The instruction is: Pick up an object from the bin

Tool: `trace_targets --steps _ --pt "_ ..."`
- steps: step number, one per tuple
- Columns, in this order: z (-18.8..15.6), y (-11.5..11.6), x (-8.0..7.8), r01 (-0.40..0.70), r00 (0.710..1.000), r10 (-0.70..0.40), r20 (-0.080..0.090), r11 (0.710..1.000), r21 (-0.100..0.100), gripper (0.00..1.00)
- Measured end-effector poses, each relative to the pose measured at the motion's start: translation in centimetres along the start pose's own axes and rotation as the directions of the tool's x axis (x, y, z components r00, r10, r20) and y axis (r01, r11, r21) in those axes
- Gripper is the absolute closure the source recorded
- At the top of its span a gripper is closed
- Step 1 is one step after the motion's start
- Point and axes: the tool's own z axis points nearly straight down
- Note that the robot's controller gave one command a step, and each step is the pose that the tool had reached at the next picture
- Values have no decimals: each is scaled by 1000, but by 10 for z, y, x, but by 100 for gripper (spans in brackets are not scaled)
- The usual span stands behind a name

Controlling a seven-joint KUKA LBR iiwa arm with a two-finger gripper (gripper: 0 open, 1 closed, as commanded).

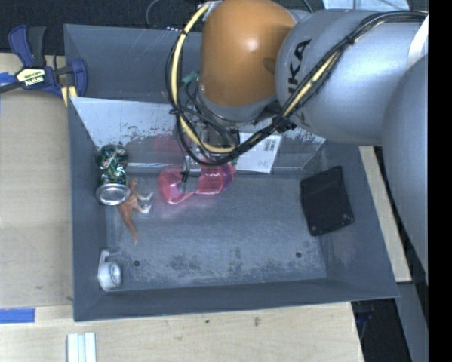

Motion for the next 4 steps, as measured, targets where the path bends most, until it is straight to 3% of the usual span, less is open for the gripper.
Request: trace_targets --steps 1,3,4 --pt "-5 -1 -1 -2 1000 2 8 1000 -1 0" --pt "42 -52 14 230 973 -230 9 973 3 0" --pt "55 -59 16 225 974 -225 7 974 0 0"
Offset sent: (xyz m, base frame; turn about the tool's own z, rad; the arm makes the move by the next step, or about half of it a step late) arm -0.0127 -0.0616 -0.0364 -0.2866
